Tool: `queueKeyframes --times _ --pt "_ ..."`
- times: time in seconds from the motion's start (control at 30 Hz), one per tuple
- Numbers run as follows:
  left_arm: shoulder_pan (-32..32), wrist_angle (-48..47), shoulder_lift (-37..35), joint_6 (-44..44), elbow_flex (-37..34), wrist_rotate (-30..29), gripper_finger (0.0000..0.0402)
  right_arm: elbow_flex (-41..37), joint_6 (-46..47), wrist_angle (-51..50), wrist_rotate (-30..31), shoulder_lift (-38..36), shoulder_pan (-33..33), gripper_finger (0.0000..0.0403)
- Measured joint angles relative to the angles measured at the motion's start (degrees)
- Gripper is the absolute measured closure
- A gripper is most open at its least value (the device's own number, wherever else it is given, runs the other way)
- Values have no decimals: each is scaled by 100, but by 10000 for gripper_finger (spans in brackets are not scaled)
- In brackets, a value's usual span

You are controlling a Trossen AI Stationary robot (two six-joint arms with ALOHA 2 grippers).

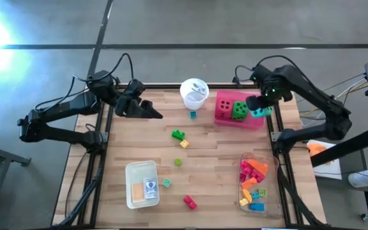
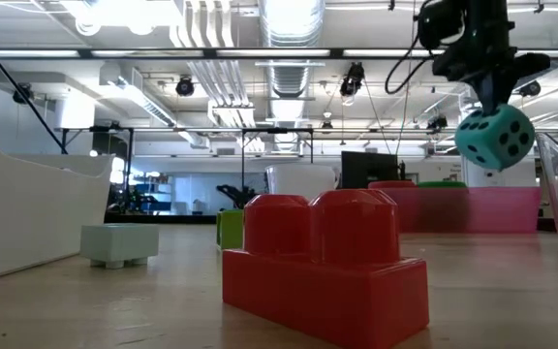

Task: Pick & Place Toys
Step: Put the blue dice into the red bin

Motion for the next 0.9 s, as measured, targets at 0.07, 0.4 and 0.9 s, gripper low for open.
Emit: queueKeyframes --times 0.07,0.4,0.9 --pt "0 0 0 0 0 -11 3 -6 168 29 15 123 -133 362" --pt "0 -2 -1 0 0 -50 3 -16 923 305 3 705 -401 362" --pt "2 -20 -1 44 0 -48 3 -184 1396 28 298 1186 -438 362"
